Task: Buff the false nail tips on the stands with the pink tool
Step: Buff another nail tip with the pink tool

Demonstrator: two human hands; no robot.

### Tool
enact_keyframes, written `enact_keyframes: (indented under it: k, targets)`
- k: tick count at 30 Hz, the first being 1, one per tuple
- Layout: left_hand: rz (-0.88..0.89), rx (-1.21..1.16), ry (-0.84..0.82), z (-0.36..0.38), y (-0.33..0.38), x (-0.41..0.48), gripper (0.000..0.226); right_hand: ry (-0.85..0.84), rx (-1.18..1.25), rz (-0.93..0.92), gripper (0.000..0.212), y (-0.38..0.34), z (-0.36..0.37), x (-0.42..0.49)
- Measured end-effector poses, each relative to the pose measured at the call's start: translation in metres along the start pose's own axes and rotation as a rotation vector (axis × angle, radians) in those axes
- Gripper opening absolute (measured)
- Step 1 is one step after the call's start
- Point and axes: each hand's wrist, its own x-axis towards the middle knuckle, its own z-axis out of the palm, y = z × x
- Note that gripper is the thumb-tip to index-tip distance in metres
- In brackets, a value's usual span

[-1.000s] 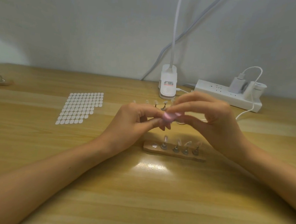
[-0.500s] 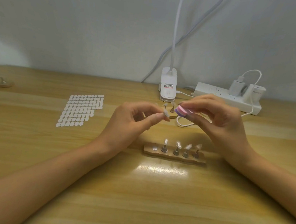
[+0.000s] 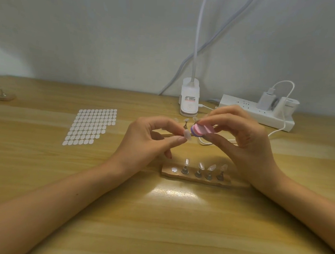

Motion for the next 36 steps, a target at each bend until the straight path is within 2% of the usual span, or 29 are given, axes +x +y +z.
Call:
enact_keyframes:
  k: [4,7,11,14,18,21,25,29,32,36]
  targets:
    - [0.016,0.046,-0.011,0.0012,0.0011,-0.0001,0.012,-0.051,-0.124,-0.149,0.020,-0.0037,0.0026,0.0039]
    - [0.027,0.073,-0.027,0.0000,-0.0003,0.0012,0.004,-0.019,-0.159,-0.136,0.021,-0.0039,0.0002,0.0049]
    - [0.061,0.102,-0.045,0.0008,-0.0009,0.0001,0.010,-0.068,-0.148,-0.194,0.021,-0.0060,0.0034,0.0036]
    - [0.044,0.088,-0.018,-0.0002,-0.0029,0.0013,0.006,-0.025,-0.164,-0.144,0.019,-0.0039,0.0002,0.0042]
    - [0.052,0.112,-0.033,0.0008,-0.0014,0.0008,0.009,-0.086,-0.137,-0.186,0.021,-0.0044,0.0029,0.0030]
    - [0.039,0.088,-0.020,-0.0003,-0.0026,0.0016,0.007,-0.037,-0.156,-0.139,0.019,-0.0023,0.0000,0.0038]
    - [0.029,0.085,-0.037,-0.0001,-0.0011,0.0004,0.009,-0.108,-0.135,-0.214,0.019,-0.0051,0.0042,0.0005]
    - [0.012,0.062,-0.027,-0.0002,-0.0015,0.0013,0.007,-0.047,-0.154,-0.127,0.020,-0.0017,-0.0008,0.0033]
    - [0.026,0.069,-0.056,-0.0004,-0.0021,0.0009,0.007,-0.105,-0.144,-0.192,0.019,-0.0038,0.0028,0.0015]
    - [0.040,0.082,-0.040,-0.0012,-0.0061,0.0021,0.003,-0.034,-0.169,-0.125,0.020,-0.0024,-0.0016,0.0036]
